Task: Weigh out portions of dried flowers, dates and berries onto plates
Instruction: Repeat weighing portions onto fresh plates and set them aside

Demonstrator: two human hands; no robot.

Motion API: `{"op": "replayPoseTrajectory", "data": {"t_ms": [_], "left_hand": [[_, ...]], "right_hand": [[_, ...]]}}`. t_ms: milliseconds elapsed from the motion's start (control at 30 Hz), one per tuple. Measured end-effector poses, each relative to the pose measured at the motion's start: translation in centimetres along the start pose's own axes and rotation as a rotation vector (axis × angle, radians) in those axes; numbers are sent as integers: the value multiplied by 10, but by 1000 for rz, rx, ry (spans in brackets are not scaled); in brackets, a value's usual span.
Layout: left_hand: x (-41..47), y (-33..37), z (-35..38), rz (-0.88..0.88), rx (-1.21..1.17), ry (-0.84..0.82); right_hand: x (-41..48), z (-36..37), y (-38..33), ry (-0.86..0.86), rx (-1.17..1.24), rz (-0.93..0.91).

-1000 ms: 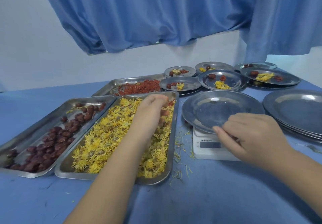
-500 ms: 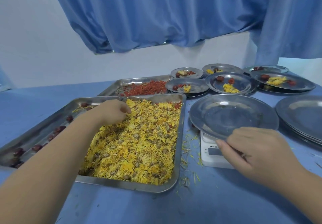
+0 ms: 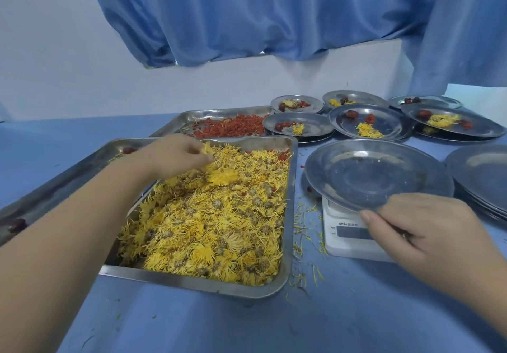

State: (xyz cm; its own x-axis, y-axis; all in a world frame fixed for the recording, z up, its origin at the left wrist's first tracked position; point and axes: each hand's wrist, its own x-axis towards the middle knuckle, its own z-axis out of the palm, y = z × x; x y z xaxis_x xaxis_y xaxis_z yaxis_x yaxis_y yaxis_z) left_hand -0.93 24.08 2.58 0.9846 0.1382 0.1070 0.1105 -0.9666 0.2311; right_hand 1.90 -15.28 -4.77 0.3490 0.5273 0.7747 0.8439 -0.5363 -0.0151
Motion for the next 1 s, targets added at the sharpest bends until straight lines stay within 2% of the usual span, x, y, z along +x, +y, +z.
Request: {"op": "replayPoseTrajectory", "data": {"t_ms": [100,233,400,533,733,900,1000], "left_hand": [[1,-8,-7,-75,-33,69],[-1,-10,-3,-122,-35,43],[-1,5,16,-14,-117,67],[7,18,25,96,74,11],[9,24,27,91,122,-53],[5,27,28,77,44,-28],[2,29,19,34,-112,29]], "right_hand": [[1,-1,-1,-18,16,7],[1,1,-4,-48,38,6],[0,2,-5,-85,45,-2],[0,1,-3,-103,58,2],[-1,1,0,-103,77,9],[-1,0,-2,-91,87,4],[1,-2,-3,-75,116,-6]]}}
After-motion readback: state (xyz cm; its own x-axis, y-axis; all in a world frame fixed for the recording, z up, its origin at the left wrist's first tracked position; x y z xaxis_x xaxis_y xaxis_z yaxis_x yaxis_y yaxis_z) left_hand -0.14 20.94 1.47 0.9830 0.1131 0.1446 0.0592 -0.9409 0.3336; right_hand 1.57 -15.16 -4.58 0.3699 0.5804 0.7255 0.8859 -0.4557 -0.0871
